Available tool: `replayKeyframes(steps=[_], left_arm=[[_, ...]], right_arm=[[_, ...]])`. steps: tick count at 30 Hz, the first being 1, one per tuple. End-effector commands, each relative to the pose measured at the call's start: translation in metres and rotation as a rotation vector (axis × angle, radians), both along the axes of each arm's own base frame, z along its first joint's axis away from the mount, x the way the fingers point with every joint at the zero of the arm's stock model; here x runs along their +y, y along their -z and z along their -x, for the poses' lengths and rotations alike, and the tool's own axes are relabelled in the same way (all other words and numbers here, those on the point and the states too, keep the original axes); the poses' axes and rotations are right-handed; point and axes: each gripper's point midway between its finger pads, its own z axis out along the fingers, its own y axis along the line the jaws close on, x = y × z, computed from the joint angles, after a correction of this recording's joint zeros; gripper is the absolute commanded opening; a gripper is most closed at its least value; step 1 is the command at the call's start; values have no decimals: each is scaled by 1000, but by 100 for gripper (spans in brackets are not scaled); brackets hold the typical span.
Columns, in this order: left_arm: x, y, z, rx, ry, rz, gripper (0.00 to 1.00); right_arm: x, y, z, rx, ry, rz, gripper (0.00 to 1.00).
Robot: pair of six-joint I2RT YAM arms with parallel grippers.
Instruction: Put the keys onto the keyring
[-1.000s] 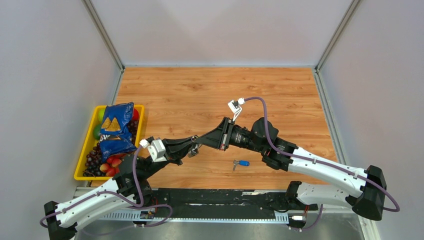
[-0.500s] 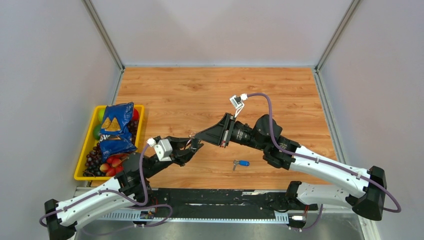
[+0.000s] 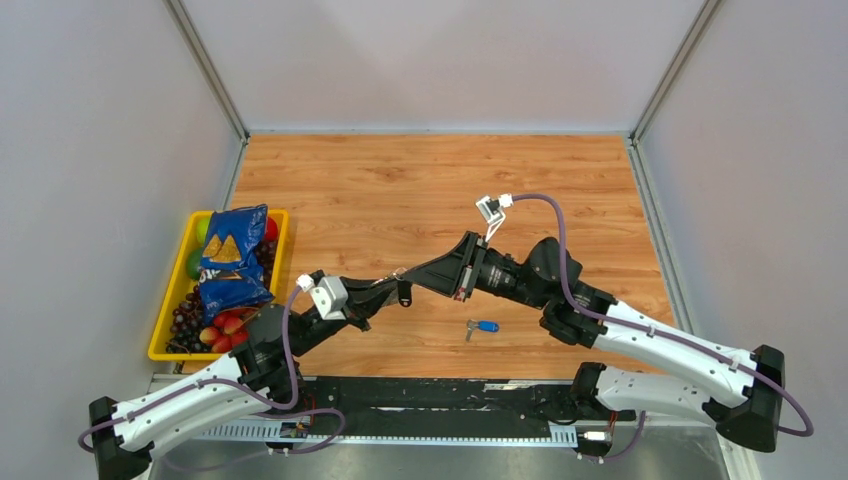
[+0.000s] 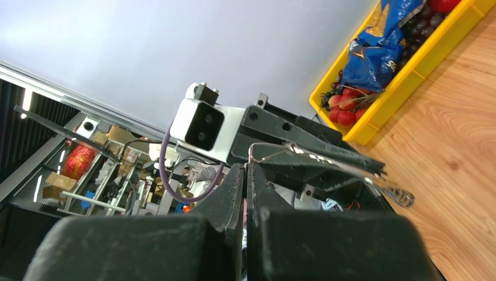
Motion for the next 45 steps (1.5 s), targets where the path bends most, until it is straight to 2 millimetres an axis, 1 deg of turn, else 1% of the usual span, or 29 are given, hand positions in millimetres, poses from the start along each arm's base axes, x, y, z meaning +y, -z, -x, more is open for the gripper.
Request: replayKeyframes(steps=[1, 2, 5, 8, 9, 12, 17, 22, 26, 29, 30, 31, 32, 34, 37, 38, 40, 41, 42, 44, 45], left_arm=[[7, -7, -11, 23, -74, 8, 0], [8, -8, -12, 27, -80, 13, 0], [13, -10, -17, 38, -120, 28, 0], [18, -17, -19, 27, -139, 57, 0], [19, -18, -19, 25, -142, 61, 0], [20, -21, -19, 19, -148, 70, 0], [21, -26, -20, 19, -153, 85, 0], [22, -31, -19, 18, -149, 93, 0], [23, -34, -18, 23, -150, 93, 0], [23, -36, -17, 25, -144, 98, 0], [22, -36, -16, 26, -138, 96, 0], [21, -37, -16, 27, -134, 96, 0], [20, -38, -14, 26, -122, 93, 0], [18, -42, -11, 27, -103, 88, 0], [13, -40, -9, 47, -79, 59, 0], [13, -39, -8, 61, -75, 50, 0], [11, -36, -8, 91, -71, 30, 0], [11, -33, -9, 105, -76, 19, 0], [11, -31, -10, 125, -78, 5, 0], [11, -26, -12, 158, -92, -19, 0], [11, -22, -15, 173, -106, -33, 0]], right_arm=[[-20, -19, 8, -45, 21, -80, 0], [-22, -18, 9, -46, 21, -81, 0], [-26, -7, 13, -34, 12, -60, 0], [-26, 12, 17, -4, -9, -32, 0], [-25, 22, 18, 10, -17, -16, 0], [-25, 38, 21, 32, -34, 7, 0], [-28, 44, 24, 19, -40, 26, 0], [-35, 60, 19, 5, 3, 96, 0], [-43, 67, 21, 2, 17, 107, 0], [-44, 75, 22, 6, 14, 122, 0], [-45, 79, 21, 10, 17, 137, 3], [-46, 83, 21, 10, 25, 154, 10], [-48, 88, 18, 12, 41, 175, 10], [-53, 95, 16, 10, 64, 195, 6], [-59, 93, 14, 1, 91, 181, 0], [-60, 91, 14, -5, 95, 175, 0], [-63, 95, 14, -5, 104, 195, 0], [-65, 95, 13, -7, 113, 201, 1], [-66, 96, 12, -10, 122, 206, 7], [-67, 97, 9, -16, 135, 215, 21], [-67, 96, 9, -22, 137, 218, 26]])
